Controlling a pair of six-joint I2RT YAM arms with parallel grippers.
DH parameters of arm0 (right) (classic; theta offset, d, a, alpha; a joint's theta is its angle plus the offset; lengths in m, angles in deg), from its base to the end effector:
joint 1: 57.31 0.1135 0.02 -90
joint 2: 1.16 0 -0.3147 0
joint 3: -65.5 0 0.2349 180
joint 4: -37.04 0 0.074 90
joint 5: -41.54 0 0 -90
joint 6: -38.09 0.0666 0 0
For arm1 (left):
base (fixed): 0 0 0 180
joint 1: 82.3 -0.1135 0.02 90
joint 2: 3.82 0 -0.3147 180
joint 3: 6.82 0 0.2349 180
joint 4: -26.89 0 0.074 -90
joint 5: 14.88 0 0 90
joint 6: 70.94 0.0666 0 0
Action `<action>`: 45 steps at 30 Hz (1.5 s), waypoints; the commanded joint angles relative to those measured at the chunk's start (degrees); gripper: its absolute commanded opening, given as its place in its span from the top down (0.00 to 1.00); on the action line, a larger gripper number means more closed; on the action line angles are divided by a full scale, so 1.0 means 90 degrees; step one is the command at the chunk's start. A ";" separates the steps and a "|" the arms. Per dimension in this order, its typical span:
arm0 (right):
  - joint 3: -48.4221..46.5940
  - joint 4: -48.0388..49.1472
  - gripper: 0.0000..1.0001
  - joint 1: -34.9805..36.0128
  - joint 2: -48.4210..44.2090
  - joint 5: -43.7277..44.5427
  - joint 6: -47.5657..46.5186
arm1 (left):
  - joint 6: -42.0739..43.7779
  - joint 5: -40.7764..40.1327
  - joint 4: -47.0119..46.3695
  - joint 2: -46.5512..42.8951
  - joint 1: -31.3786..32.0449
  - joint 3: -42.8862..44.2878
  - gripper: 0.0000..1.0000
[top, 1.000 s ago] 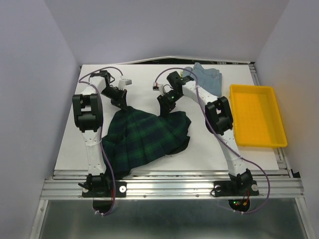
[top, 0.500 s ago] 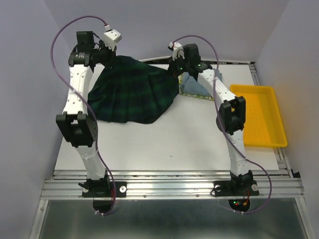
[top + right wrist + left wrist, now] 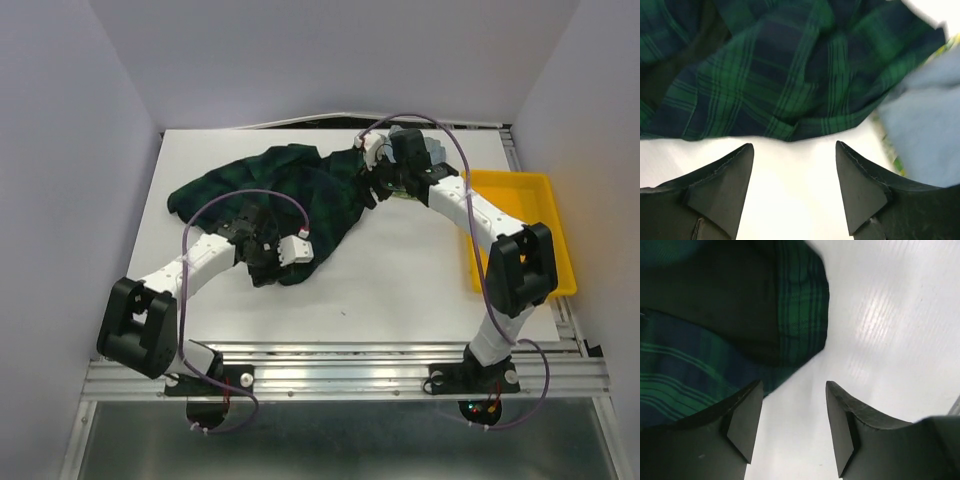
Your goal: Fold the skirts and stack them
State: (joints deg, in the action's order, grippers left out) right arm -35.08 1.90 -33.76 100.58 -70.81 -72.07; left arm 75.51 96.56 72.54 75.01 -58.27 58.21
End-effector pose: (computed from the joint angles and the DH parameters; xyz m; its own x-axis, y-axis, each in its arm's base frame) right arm 0.3824 0.1943 0.3366 -0.2853 -0.4721 -0.8341 -0.7977 0.5994 -0.0664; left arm 0.2242 -0.1266 0.2491 0.0226 0.8393 -0.5433 0.9588 0.1358 0.2496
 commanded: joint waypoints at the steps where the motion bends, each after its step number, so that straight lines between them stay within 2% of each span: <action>1: 0.0254 -0.0464 0.30 -0.0068 -0.0385 0.0160 -0.0240 | -0.0246 -0.0068 -0.0411 -0.0603 -0.0004 0.0763 0.34; 3: 0.0021 -0.0688 0.32 -0.0068 -0.0211 -0.0093 -0.0085 | -0.0674 0.0166 -0.0400 -0.0711 -0.0024 0.1086 0.34; 5: -0.0720 -0.1196 0.36 -0.0068 0.0091 -0.0630 0.0207 | -0.1248 0.0498 -0.0371 -0.0722 -0.0276 0.1623 0.34; 8: -0.1532 -0.1490 0.39 0.0116 0.0707 -0.0750 0.0423 | -0.1865 0.0811 -0.0293 -0.0284 -0.1026 0.2385 0.35; 12: -0.1602 -0.1188 0.36 0.0614 0.1010 -0.0252 0.0822 | -0.2745 0.0306 -0.0088 0.0693 -0.1546 0.3079 0.37; 16: -0.1894 -0.0886 0.36 0.1161 0.1566 0.0420 0.1709 | -0.4264 -0.0425 -0.0750 0.1308 -0.1596 0.3245 0.37; 18: -0.1963 -0.0749 0.36 0.1299 0.1694 0.0569 0.2121 | -0.4736 -0.0651 -0.0859 0.1524 -0.1596 0.3411 0.39; 21: -0.1692 -0.0222 0.35 0.1765 0.1714 0.0900 0.2095 | -0.5391 -0.0760 -0.0879 0.1972 -0.1664 0.3607 0.41; 23: -0.1563 0.0206 0.33 0.2069 0.1733 0.1541 0.1948 | -0.5684 -0.0546 -0.0850 0.2071 -0.1829 0.3579 0.42; 28: -0.1845 0.0414 0.31 0.2519 0.2346 0.2930 0.1422 | -0.5530 -0.0272 -0.0742 0.1877 -0.1850 0.3130 0.42; 33: -0.2314 0.0005 0.26 0.2686 0.3099 0.4064 0.0698 | -0.5549 -0.0311 -0.0791 0.1739 -0.1850 0.2583 0.41; 37: -0.2052 -0.0035 0.24 0.2686 0.3277 0.4874 0.0085 | -0.5656 -0.0340 -0.0801 0.2080 -0.1850 0.2621 0.41; 39: -0.1625 0.0305 0.26 0.2686 0.3111 0.5207 -0.0296 | -0.5686 -0.0515 -0.0753 0.2305 -0.1850 0.2660 0.41; 41: -0.1437 0.0570 0.27 0.2686 0.2974 0.5471 -0.0493 | -0.5725 -0.0691 -0.0704 0.2715 -0.1898 0.2718 0.45; 45: -0.1300 0.0561 0.31 0.2686 0.2516 0.5725 -0.0894 | -0.5764 -0.0974 -0.0528 0.3291 -0.2240 0.2816 0.63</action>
State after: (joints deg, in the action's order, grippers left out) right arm -48.91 5.70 -9.26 128.34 -26.02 -74.67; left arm 24.49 90.94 65.53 101.04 -75.60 81.89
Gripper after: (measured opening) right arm 0.700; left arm 0.401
